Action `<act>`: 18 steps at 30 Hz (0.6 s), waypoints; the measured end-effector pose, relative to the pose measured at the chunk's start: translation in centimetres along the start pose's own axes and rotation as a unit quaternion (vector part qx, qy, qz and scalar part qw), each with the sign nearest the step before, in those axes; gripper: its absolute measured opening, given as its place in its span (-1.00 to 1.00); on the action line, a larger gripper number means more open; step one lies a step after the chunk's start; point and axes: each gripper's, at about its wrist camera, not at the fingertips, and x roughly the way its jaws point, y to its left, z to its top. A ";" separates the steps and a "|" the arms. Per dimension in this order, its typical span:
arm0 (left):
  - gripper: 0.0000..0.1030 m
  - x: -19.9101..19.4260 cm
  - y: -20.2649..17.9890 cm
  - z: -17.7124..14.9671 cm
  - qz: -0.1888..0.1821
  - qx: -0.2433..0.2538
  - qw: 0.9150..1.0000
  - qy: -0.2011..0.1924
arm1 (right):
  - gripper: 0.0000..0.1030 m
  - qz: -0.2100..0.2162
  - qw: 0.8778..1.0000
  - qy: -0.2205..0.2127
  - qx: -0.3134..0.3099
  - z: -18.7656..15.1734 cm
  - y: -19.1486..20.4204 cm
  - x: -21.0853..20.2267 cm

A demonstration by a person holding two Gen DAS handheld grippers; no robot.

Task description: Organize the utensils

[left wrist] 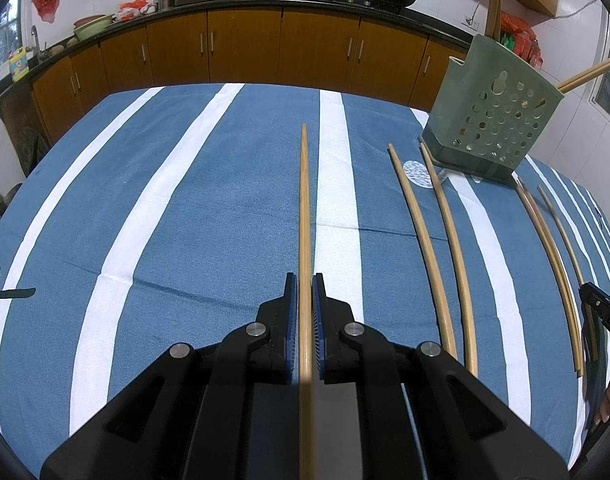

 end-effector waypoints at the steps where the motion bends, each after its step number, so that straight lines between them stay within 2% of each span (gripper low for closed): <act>1: -0.82 0.0 0.0 0.0 0.000 0.000 1.000 0.000 | -0.76 0.000 1.000 0.000 0.000 0.0 0.0 0.0; 11: -0.82 0.0 0.0 0.0 -0.003 -0.002 1.000 0.000 | -0.76 0.000 1.000 0.000 0.001 0.0 0.0 0.0; 18: -0.83 -1.2 -0.5 -1.7 0.005 0.018 1.000 0.002 | -0.73 0.004 1.000 0.001 -0.002 -1.1 -0.2 -0.9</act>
